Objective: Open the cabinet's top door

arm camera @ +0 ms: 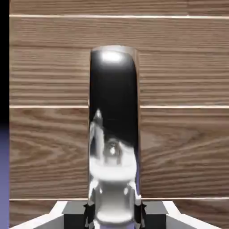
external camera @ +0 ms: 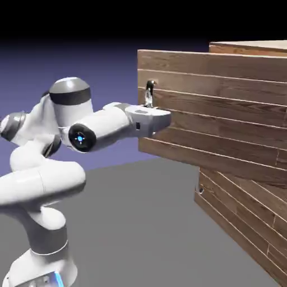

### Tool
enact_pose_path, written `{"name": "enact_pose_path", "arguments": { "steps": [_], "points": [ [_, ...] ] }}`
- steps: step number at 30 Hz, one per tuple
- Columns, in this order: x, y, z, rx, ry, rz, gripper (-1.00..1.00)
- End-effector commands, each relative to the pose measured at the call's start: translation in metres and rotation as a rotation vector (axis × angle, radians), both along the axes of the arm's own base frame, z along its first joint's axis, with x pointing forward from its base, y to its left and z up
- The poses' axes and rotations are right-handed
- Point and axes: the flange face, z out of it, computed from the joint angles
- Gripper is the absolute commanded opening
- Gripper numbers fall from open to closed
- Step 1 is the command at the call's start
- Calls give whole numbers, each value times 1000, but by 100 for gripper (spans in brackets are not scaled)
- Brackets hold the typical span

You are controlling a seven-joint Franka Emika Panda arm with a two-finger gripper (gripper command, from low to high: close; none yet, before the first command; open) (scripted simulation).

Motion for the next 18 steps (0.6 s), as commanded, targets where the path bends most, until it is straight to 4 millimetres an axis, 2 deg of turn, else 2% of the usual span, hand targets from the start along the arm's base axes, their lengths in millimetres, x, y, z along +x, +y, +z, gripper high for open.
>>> {"name": "enact_pose_path", "arguments": {
  "steps": [1,18],
  "points": [
    [-4,-6,0,0,0,13,-100],
    [-59,-107,0,0,0,246,-100]
  ]
}}
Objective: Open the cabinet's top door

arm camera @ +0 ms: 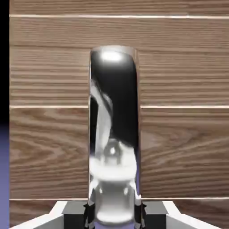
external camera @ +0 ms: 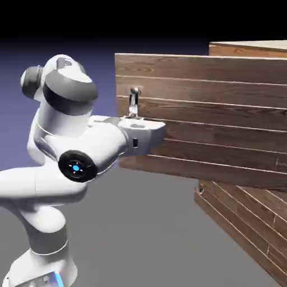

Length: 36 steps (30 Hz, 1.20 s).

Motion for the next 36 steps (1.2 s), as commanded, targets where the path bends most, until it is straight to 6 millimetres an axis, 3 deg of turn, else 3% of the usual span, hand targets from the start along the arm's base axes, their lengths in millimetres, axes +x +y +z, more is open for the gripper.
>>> {"name": "enact_pose_path", "arguments": {
  "steps": [1,10,19,36],
  "points": [
    [-2,-7,0,0,0,13,-100],
    [-23,-71,0,0,0,149,-100],
    [-35,-147,0,0,0,305,-100],
    [-26,-287,0,0,0,589,-100]
  ]
}}
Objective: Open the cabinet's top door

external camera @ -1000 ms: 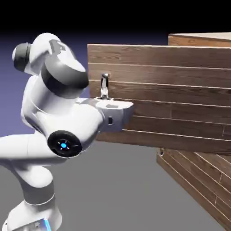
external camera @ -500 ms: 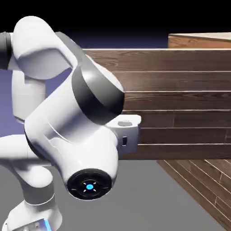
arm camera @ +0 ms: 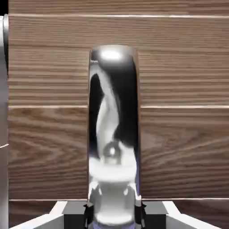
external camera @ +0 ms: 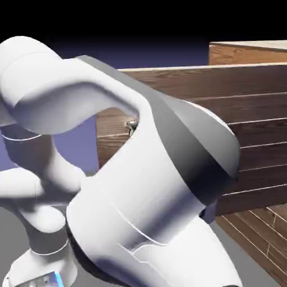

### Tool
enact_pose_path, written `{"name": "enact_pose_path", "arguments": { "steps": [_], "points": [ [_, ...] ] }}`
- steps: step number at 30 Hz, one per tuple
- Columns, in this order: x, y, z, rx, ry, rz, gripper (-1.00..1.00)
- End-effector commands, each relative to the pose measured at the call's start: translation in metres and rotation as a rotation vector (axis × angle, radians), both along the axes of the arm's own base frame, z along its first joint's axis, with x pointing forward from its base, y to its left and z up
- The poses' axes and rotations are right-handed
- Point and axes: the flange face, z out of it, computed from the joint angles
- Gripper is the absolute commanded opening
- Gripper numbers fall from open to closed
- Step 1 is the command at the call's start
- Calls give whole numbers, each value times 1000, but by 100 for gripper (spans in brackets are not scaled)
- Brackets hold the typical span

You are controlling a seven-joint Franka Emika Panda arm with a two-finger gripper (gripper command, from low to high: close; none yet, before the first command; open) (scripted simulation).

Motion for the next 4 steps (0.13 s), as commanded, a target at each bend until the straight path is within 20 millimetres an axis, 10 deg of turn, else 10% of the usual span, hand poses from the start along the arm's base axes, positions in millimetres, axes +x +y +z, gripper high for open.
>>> {"name": "enact_pose_path", "arguments": {
  "steps": [1,4],
  "points": [
    [1,-7,0,0,0,12,-100],
    [6,-25,0,0,0,51,-100]
  ]
}}
